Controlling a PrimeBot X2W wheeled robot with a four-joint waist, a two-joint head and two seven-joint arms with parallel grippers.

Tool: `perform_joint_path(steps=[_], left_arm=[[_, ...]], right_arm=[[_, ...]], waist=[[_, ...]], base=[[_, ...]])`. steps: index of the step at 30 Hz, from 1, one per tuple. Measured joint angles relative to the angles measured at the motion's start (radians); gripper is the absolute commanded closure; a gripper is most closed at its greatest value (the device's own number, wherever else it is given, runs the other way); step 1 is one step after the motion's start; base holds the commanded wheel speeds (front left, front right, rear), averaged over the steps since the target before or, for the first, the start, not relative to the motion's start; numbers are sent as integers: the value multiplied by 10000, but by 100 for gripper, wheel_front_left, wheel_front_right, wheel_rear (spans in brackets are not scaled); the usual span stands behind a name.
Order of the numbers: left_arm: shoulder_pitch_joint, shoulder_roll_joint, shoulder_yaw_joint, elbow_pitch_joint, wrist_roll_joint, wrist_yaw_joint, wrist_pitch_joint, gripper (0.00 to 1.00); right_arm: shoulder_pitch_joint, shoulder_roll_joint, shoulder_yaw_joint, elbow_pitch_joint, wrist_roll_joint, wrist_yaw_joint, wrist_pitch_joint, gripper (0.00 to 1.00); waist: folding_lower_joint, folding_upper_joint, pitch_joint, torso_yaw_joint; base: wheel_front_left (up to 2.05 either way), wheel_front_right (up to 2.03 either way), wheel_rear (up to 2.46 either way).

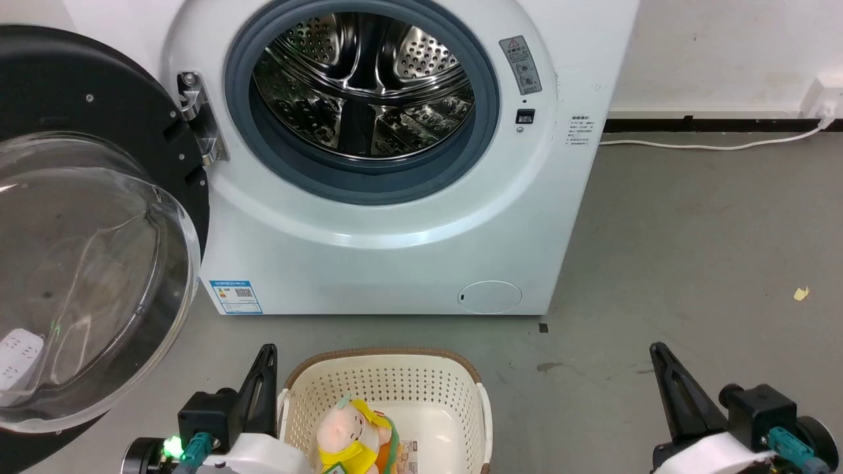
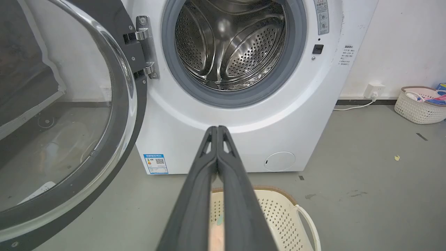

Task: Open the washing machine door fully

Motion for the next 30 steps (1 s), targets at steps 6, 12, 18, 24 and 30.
perform_joint_path(steps=[6,12,18,24,30], left_arm=[[-2,-12,105,-59,92,-15,144,100],[-5,-25,155,-130,184,-65,244,100],[-25,-52,203,-199,305,-84,345,100],[-30,-67,270,-301,399,-88,506,100],[-33,-88,368,-378,491,-92,608,100]], right_arm=[[-114,0,8,-63,-15,0,111,100],[-128,0,19,-105,-113,0,230,100],[-136,0,31,-140,-171,0,357,100],[-144,0,48,-176,-186,0,474,100],[-164,0,61,-201,-219,0,583,100]], waist=[[0,0,8,-35],[0,0,17,-70],[0,0,27,-106],[0,0,35,-141],[0,0,44,-176]], base=[[0,0,0],[0,0,0],[0,0,0],[0,0,0],[0,0,0]])
